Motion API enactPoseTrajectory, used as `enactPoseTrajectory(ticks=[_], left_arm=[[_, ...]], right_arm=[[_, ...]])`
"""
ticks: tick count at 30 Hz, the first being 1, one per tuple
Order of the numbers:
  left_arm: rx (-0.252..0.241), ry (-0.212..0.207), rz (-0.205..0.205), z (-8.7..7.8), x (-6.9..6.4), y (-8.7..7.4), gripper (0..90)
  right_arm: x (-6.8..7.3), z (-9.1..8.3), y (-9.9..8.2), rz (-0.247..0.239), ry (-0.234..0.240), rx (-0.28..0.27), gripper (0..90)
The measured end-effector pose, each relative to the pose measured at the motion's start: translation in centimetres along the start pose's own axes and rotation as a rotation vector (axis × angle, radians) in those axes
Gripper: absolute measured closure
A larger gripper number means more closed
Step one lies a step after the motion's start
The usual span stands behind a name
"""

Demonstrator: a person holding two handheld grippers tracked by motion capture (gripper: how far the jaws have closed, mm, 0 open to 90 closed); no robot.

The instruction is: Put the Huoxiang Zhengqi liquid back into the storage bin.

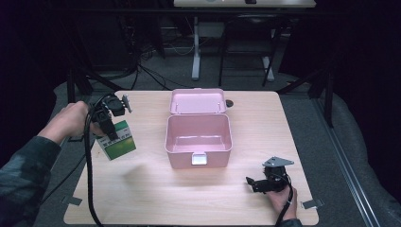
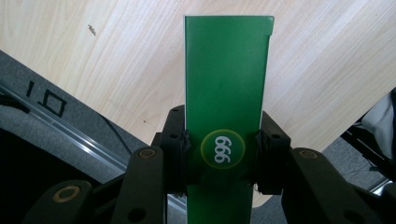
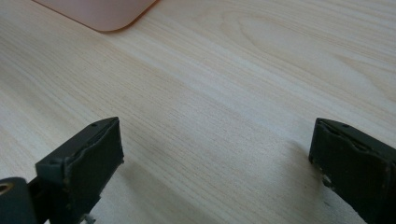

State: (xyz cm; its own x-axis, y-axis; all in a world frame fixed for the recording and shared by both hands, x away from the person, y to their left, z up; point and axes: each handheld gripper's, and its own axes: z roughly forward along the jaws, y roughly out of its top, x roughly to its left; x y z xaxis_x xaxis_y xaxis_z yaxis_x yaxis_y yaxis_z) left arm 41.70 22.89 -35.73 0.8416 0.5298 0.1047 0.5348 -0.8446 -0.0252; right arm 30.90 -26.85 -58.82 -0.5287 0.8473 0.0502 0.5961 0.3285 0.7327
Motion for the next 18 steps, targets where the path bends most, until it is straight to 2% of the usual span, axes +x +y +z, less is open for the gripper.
enactPoseTrajectory(ticks=[18], left_arm=[[-0.007,0.023,0.015,-2.5,-0.5,0.7,63.2]], right_arm=[[0.0,0.0,0.0,0.004,0.002,0.003,2.1]])
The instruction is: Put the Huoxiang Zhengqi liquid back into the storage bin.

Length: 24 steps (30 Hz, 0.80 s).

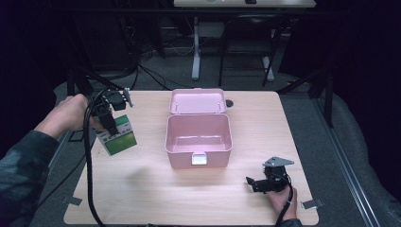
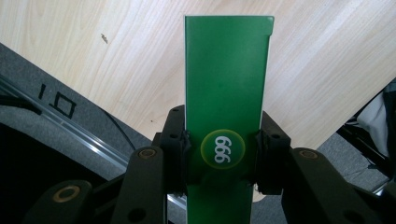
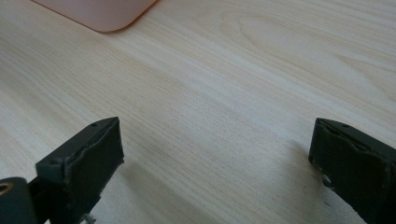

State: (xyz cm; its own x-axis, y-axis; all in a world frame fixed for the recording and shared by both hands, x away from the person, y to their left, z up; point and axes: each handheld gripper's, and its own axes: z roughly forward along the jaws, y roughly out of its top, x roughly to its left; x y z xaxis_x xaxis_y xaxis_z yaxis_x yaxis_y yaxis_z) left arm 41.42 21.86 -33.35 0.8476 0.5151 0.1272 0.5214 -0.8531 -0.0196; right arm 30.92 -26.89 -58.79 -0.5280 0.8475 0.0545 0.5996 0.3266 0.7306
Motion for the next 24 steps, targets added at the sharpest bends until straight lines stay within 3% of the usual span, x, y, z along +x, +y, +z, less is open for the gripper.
enactPoseTrajectory(ticks=[24], left_arm=[[-0.009,0.015,0.057,-3.4,-0.8,1.4,63.1]], right_arm=[[0.0,0.0,0.0,0.002,0.000,0.000,2.2]])
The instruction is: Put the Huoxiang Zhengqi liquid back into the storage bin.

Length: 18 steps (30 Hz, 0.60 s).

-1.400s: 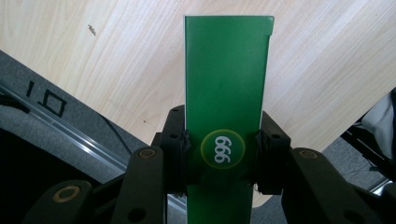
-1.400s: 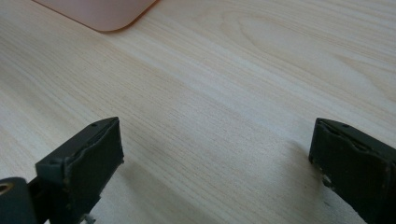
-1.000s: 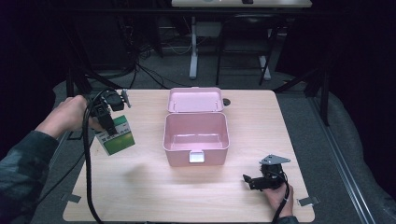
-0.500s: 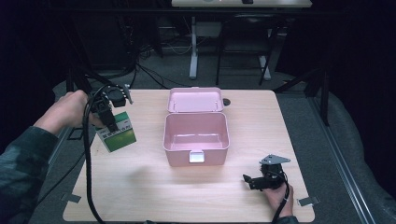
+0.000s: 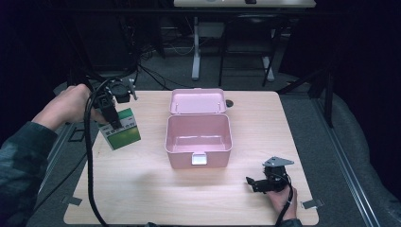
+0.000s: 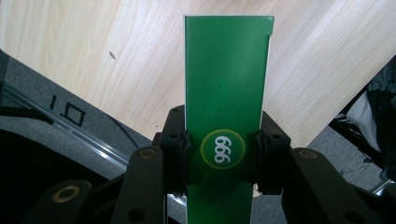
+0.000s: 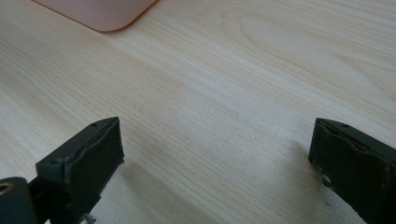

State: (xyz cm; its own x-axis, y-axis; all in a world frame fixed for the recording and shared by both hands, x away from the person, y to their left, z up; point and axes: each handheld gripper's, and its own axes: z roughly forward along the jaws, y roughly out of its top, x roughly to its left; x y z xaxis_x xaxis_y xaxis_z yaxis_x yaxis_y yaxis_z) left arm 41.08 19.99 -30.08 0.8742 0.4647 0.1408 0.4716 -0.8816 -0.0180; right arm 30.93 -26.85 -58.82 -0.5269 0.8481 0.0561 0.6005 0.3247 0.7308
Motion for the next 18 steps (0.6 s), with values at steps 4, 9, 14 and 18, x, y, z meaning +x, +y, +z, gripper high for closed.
enactPoseTrajectory(ticks=[4,9,14,18], left_arm=[[-0.009,0.004,0.000,-0.7,0.0,0.1,63.2],[-0.012,0.008,0.013,-1.6,-0.2,0.5,63.2],[-0.014,0.020,0.026,-2.4,-0.4,1.0,63.2],[-0.017,0.024,0.037,-3.1,-0.6,1.4,63.2]], right_arm=[[0.0,0.0,0.0,-0.001,0.000,0.000,2.2],[0.0,0.0,0.0,-0.002,0.000,0.001,2.2],[0.0,0.0,0.0,-0.003,0.000,0.001,2.2],[0.0,0.0,0.0,-0.002,0.000,0.002,2.2]])
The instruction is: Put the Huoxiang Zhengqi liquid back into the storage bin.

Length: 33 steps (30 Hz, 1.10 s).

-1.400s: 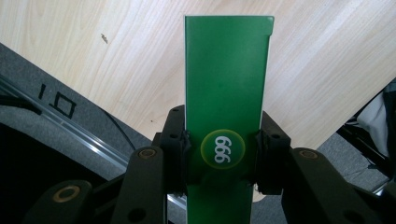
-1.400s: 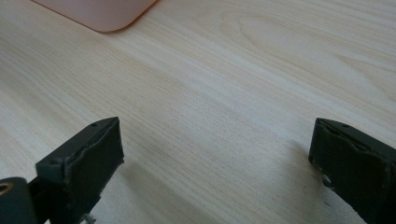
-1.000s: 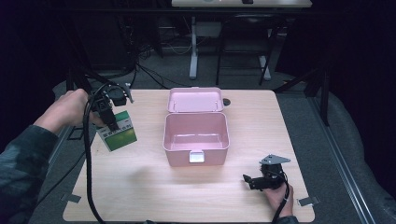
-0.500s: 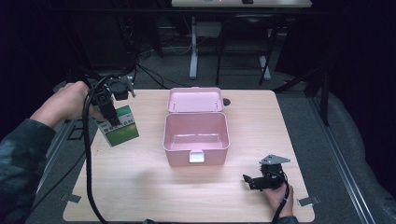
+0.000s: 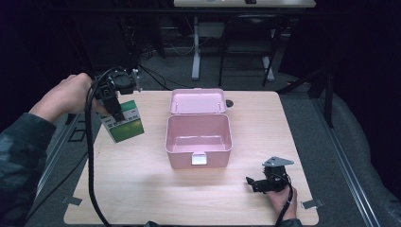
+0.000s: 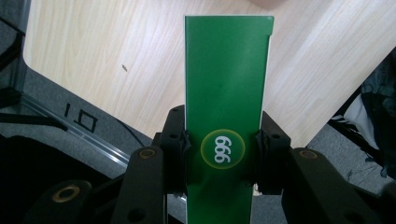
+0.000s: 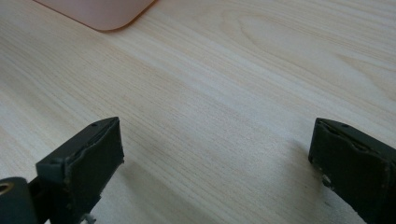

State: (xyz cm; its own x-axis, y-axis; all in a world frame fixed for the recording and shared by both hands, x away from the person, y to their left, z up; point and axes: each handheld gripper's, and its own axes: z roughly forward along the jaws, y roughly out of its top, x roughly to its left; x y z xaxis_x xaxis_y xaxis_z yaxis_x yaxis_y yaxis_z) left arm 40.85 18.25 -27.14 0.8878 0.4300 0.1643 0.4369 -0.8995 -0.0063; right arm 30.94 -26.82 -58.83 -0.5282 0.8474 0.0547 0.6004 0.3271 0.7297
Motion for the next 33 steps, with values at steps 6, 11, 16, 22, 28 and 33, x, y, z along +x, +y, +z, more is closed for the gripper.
enactPoseTrajectory(ticks=[6,11,16,22,28,33], left_arm=[[-0.007,0.015,0.013,-0.9,-0.1,0.6,63.1],[-0.011,0.023,0.025,-1.7,-0.4,1.3,63.1],[-0.020,0.028,0.045,-2.3,-0.8,2.2,63.1],[-0.027,0.038,0.075,-3.1,-1.3,3.5,63.1],[-0.042,0.042,0.109,-3.6,-2.1,5.1,63.1],[-0.043,0.042,0.131,-3.7,-2.7,6.3,63.0]], right_arm=[[0.0,0.0,0.0,0.000,0.000,0.000,2.2],[0.0,0.0,0.0,0.000,-0.002,-0.003,2.2],[0.0,0.0,0.0,0.000,-0.002,-0.003,2.2],[0.0,0.0,0.0,0.000,-0.001,-0.003,2.2],[0.0,0.0,0.0,0.000,-0.001,-0.002,2.2],[0.0,0.0,0.0,-0.001,0.000,0.000,2.2]])
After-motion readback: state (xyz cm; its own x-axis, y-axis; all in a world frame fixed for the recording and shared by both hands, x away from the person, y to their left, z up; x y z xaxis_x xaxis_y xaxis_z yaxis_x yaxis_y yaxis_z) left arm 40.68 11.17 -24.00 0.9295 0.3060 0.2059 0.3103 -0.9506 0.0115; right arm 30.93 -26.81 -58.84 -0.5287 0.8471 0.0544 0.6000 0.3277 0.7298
